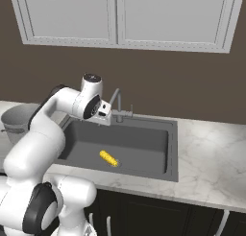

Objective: Dump the corn from the pot into the sink. Then turn on the water and wash the corn. Then turn off the water and put the corn back in the pot.

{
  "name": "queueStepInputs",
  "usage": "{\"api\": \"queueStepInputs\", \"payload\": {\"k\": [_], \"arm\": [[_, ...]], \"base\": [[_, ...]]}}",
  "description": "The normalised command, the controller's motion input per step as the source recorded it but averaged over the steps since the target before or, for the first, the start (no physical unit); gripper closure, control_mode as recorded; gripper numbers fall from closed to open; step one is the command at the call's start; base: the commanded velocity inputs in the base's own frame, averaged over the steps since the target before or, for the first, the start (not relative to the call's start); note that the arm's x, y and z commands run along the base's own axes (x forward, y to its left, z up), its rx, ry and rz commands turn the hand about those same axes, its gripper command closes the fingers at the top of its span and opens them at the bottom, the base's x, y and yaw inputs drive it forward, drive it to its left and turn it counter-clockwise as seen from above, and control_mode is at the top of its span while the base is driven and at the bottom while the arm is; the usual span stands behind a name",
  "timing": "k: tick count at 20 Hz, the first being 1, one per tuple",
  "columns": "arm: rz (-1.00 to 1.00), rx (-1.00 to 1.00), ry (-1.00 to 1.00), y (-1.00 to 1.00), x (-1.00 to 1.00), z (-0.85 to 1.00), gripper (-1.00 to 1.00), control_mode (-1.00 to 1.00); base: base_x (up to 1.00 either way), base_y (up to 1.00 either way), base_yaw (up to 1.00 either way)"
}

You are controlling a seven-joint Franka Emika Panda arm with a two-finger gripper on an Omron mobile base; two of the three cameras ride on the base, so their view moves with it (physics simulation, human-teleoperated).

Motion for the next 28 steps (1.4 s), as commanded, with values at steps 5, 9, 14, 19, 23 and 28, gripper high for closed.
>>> {"api": "queueStepInputs", "payload": {"k": [5, 9, 14, 19, 23, 28], "arm": [[0.00, 0.01, 0.00, -0.41, 0.00, 0.00, -1.00, -1.00], [0.00, 0.01, 0.00, -0.40, 0.00, 0.00, -1.00, -1.00], [0.00, 0.00, 0.00, -0.37, 0.00, 0.00, -1.00, -1.00], [0.00, 0.00, 0.00, -0.38, 0.00, 0.00, -1.00, -1.00], [0.00, 0.00, 0.00, -0.38, 0.00, 0.00, -1.00, -1.00], [0.00, 0.03, 0.00, -0.32, 0.00, -0.01, -1.00, -1.00]], "base": [[0.00, 0.00, 0.00], [0.00, 0.00, 0.00], [0.00, 0.00, 0.00], [0.00, 0.00, 0.00], [0.00, 0.00, 0.00], [0.00, 0.00, 0.00]]}}
